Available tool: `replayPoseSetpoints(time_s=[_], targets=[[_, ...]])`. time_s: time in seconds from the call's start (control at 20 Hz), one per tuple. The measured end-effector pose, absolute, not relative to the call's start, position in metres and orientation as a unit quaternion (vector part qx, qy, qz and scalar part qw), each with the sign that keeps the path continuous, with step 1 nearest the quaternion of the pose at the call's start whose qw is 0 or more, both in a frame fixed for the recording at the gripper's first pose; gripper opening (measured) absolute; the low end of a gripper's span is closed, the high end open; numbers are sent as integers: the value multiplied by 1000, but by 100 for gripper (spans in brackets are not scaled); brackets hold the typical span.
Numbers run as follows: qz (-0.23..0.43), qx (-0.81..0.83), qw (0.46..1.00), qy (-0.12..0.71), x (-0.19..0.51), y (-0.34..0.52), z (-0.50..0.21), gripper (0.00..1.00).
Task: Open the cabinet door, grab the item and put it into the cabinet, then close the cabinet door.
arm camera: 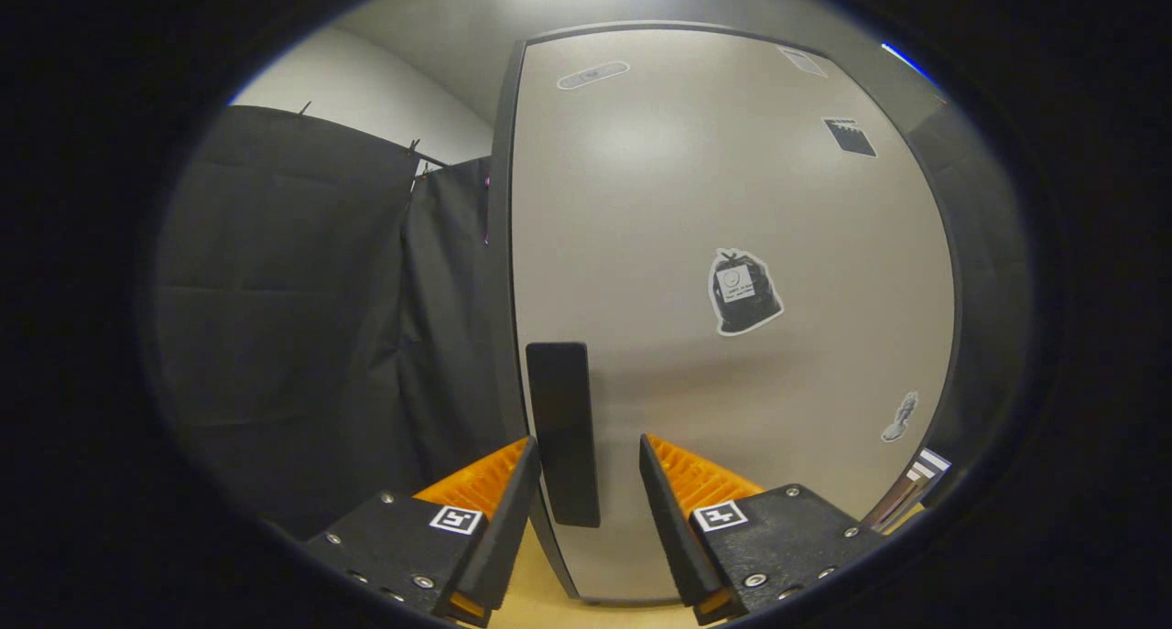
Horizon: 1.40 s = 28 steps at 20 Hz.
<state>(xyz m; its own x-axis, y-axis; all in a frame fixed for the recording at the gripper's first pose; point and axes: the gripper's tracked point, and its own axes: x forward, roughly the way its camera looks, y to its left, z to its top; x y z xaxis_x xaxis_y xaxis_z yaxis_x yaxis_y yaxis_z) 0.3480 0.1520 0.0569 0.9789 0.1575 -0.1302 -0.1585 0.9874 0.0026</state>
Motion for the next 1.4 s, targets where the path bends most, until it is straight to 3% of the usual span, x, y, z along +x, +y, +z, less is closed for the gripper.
replayPoseSetpoints(time_s=[0.25, 0.35, 0.45, 1.4], targets=[[79, -16, 994, 80, 357, 162, 50, 54], [70, -25, 994, 86, 360, 163, 48, 35], [65, -30, 994, 87, 357, 162, 48, 27], [126, -16, 987, 101, 322, 154, 54, 26]])
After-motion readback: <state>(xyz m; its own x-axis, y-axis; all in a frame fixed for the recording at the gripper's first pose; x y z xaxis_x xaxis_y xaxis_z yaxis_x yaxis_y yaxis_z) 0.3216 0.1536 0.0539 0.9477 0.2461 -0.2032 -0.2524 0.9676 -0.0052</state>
